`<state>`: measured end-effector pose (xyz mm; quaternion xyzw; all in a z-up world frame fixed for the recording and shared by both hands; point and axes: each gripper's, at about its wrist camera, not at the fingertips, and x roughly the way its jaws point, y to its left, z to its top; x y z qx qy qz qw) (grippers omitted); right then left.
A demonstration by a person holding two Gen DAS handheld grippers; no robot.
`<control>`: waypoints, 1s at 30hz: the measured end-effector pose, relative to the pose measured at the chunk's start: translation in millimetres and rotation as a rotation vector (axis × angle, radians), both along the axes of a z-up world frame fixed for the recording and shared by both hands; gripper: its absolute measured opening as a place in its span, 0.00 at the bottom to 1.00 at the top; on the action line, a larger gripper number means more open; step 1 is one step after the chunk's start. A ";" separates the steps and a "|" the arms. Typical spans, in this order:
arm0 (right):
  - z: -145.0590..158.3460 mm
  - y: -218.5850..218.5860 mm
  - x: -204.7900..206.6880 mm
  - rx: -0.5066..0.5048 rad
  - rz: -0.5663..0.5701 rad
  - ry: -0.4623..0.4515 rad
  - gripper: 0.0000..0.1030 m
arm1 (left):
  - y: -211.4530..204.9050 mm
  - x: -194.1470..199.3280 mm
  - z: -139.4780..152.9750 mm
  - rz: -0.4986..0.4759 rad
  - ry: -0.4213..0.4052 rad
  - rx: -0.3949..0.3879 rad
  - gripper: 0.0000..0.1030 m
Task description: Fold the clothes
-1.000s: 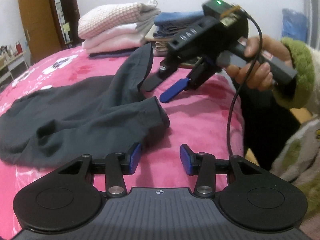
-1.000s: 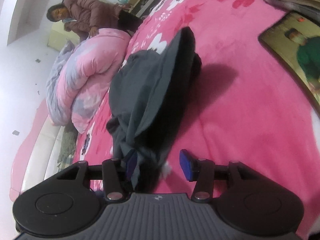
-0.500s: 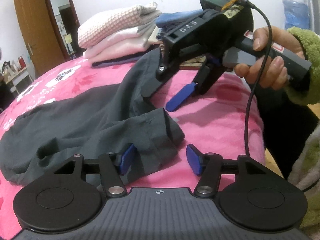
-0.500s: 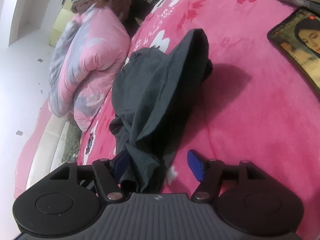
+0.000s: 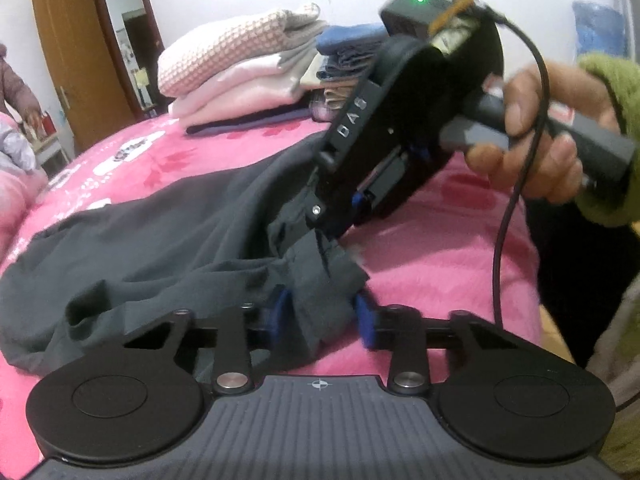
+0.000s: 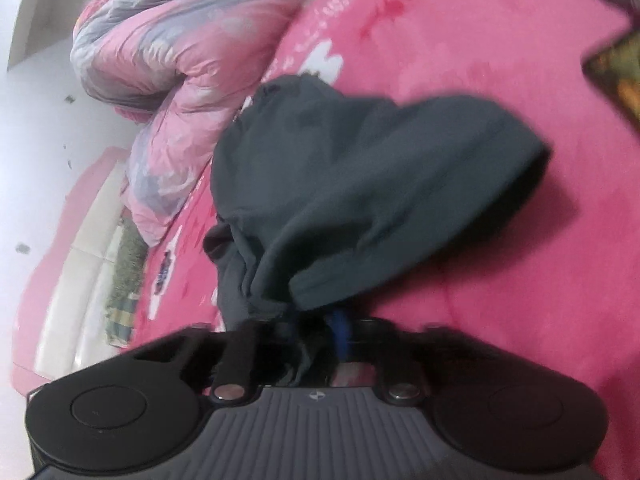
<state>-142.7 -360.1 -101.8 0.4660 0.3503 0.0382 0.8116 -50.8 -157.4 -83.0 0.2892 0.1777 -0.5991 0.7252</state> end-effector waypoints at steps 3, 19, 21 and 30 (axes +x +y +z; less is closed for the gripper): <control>-0.1 1.4 -12.2 0.100 -0.014 -0.029 0.06 | 14.6 9.6 16.6 -0.035 0.087 -0.041 0.26; -16.3 14.3 -77.4 0.318 -0.057 0.001 0.52 | 34.1 7.1 10.2 -0.104 0.218 0.009 0.62; -13.7 14.7 -77.4 0.291 -0.051 0.015 0.52 | 33.4 5.7 10.1 -0.112 0.206 0.009 0.65; -5.7 37.4 -50.4 0.181 0.034 0.062 0.66 | 33.4 4.4 -1.2 -0.118 0.212 -0.004 0.67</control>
